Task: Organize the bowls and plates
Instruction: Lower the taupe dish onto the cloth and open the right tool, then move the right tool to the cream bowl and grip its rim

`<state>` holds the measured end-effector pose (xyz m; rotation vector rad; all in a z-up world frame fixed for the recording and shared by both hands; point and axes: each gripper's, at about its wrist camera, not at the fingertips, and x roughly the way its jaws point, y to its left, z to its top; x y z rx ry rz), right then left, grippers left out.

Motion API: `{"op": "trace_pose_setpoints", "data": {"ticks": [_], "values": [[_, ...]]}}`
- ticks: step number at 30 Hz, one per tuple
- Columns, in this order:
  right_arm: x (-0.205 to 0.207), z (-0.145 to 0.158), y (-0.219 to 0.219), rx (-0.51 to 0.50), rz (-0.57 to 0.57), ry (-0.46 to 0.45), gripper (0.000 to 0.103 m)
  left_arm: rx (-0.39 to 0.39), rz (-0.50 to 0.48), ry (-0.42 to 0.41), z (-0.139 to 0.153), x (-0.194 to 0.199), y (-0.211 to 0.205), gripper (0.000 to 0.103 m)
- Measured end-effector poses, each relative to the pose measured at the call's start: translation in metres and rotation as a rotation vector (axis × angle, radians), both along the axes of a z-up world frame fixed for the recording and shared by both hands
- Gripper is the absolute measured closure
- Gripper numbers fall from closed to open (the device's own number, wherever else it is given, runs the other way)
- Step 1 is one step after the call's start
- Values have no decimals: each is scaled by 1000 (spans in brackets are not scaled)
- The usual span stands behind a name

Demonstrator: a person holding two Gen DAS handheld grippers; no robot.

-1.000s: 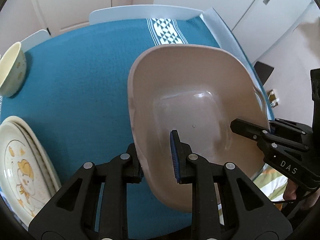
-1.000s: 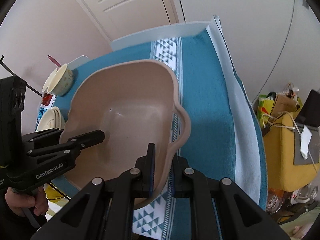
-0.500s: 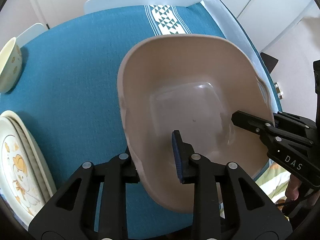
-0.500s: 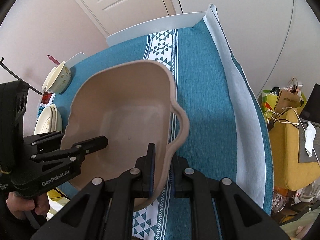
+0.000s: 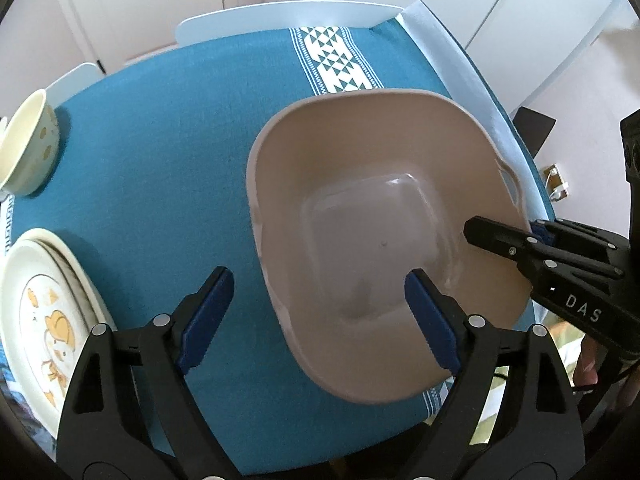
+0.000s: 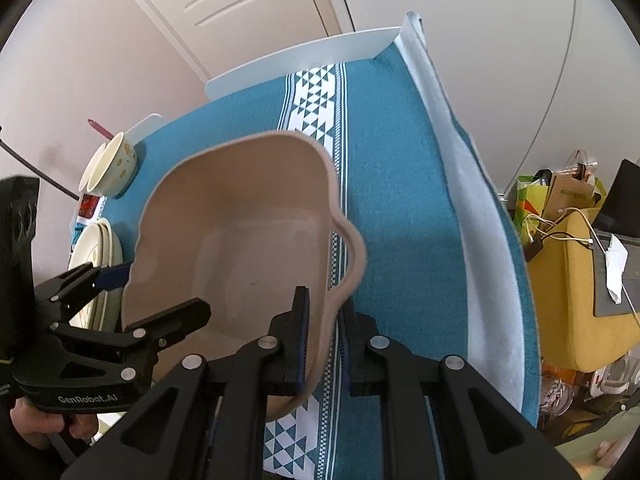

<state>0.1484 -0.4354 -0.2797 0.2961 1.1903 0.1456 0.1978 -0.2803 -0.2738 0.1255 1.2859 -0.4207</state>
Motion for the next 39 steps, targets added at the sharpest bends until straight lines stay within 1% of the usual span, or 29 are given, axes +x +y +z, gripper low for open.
{"op": "trace_pose_setpoints", "data": {"ticks": [3,5,6,7,10,13,15,16,17,18,19,20,21,22,25,27,29,31,34,36,39], "values": [[-5,7,-5,1,-26,-9,73,4,-8,-8,4,-2,3,16],[-9,14,-10,-1,-52,-20,53,4,-13,-16,11,-4,7,16],[-11,20,-13,0,-65,-31,52,6,-15,-21,13,-5,9,16],[-14,27,-15,-3,-78,-44,52,0,-29,-70,18,-7,12,16],[-17,56,-16,-39,-91,-96,52,13,-24,-107,39,-13,24,16],[-14,95,-5,-55,-63,-186,52,3,9,-183,76,-20,47,16],[-8,120,9,-43,-24,-248,46,-11,55,-262,109,-23,68,16],[-3,133,18,-28,1,-283,32,-20,86,-302,124,-23,79,15],[0,143,26,-12,24,-315,13,-35,134,-356,145,-23,95,5],[4,154,35,8,47,-355,6,-42,162,-386,156,-23,105,0],[8,165,46,29,71,-398,1,-54,194,-422,167,-23,118,0],[12,174,54,44,89,-430,1,-69,222,-445,175,-20,131,0],[20,183,67,60,109,-471,1,-80,246,-450,180,-15,144,0],[26,187,76,61,125,-488,1,-82,272,-444,182,-9,157,0],[54,196,114,36,209,-452,1,-78,341,-431,179,5,192,0],[70,196,135,18,208,-442,1,-50,391,-430,174,18,220,0],[89,193,157,-14,202,-409,1,-31,428,-405,163,32,241,0],[112,188,179,-29,233,-373,1,-40,460,-369,154,48,264,0],[148,170,213,-55,291,-301,1,-72,516,-289,136,73,302,0],[175,150,238,-80,331,-234,1,-94,547,-238,116,90,318,0],[203,118,264,-72,370,-144,1,-134,578,-149,80,118,338,4]]}}
